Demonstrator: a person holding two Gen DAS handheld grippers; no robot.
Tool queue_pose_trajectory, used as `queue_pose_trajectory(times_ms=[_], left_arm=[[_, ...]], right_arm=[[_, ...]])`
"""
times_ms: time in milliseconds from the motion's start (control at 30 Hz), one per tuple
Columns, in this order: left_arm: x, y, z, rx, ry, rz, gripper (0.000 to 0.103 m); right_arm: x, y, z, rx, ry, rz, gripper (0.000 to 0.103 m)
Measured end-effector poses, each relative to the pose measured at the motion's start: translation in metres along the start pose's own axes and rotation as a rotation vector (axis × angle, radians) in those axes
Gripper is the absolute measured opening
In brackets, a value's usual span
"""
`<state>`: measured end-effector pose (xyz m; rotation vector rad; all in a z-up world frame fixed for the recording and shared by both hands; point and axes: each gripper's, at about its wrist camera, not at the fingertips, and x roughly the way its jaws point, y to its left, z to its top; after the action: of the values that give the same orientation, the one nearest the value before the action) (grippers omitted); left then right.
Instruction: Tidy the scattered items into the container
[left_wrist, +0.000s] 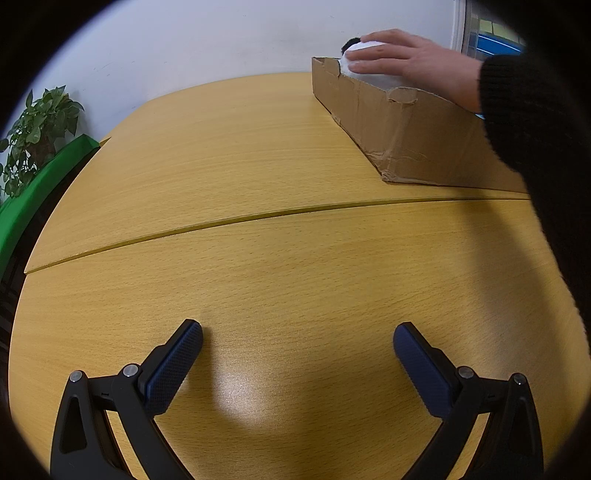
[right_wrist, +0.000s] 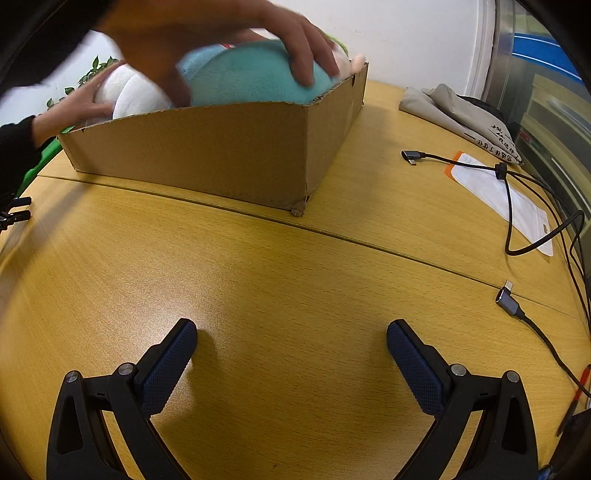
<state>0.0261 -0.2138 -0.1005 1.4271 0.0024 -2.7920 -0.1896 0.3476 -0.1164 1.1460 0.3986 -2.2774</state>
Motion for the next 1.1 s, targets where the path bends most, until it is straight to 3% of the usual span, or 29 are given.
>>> queue_pose_trajectory(times_ms=[1100], left_arm=[[0.0004,-0.0008,0.0004,-0.019,0.0,0.013,0.103]], right_arm=[[0.002,-0.0019,0.001,-0.001,0.001,-0.002,0.103]])
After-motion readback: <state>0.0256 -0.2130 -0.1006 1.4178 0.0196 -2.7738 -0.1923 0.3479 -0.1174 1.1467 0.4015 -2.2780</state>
